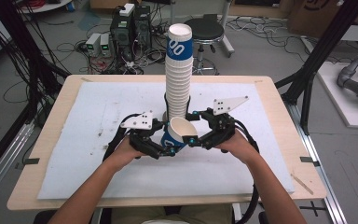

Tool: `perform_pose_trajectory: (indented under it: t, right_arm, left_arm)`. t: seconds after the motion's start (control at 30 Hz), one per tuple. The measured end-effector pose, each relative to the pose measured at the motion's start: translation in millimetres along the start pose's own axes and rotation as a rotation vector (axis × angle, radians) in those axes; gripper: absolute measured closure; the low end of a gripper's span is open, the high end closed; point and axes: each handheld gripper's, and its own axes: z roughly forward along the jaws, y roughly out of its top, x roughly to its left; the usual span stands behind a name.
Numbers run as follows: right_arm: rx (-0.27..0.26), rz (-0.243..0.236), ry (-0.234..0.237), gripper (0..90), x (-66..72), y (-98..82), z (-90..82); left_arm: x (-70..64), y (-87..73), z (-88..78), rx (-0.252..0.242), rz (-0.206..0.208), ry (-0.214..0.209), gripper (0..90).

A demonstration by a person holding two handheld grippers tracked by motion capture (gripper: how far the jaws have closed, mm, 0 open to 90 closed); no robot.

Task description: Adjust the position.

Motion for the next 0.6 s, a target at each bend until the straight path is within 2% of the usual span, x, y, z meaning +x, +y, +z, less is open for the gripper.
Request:
perform_pose_trajectory:
  t: [0.13,0.2,0.33,0.4,0.43,0.47,0.5,0.6]
  right_arm:
    - [-0.008,0.018,0.024,14.2,0.5,-3.1,4.3]
    - [-0.002,0.016,0.036,15.9,0.6,-3.8,5.1]
    - [0.03,0.0,0.03,17.9,1.1,-3.6,4.8]
    - [0.044,-0.006,0.024,18.0,1.5,-3.6,5.0]
    - [0.073,-0.024,0.013,18.0,2.4,-2.6,6.5]
    - [0.073,-0.024,0.013,18.0,2.4,-2.6,6.5]
    - [0.094,-0.043,-0.001,18.0,2.8,-1.8,7.8]
    - [0.168,-0.088,-0.02,18.0,5.2,0.5,13.4]
  left_arm:
    - [-1.8,-0.4,2.3,-0.029,0.001,-0.006,25.6]
    - [-1.9,-1.3,3.1,-0.022,0.002,-0.007,25.6]
    - [-2.2,-2.6,4.0,-0.001,0.002,-0.009,25.9]
    - [-3.6,-2.1,5.0,0.024,0.003,0.003,25.3]
    - [-4.6,-1.7,5.7,0.041,0.008,0.015,21.6]
    - [-5.6,-1.4,6.5,0.06,0.014,0.032,21.6]
    - [-6.4,-1.0,7.4,0.09,0.025,0.051,18.1]
    - [-8.3,-1.2,9.3,0.148,0.056,0.064,17.5]
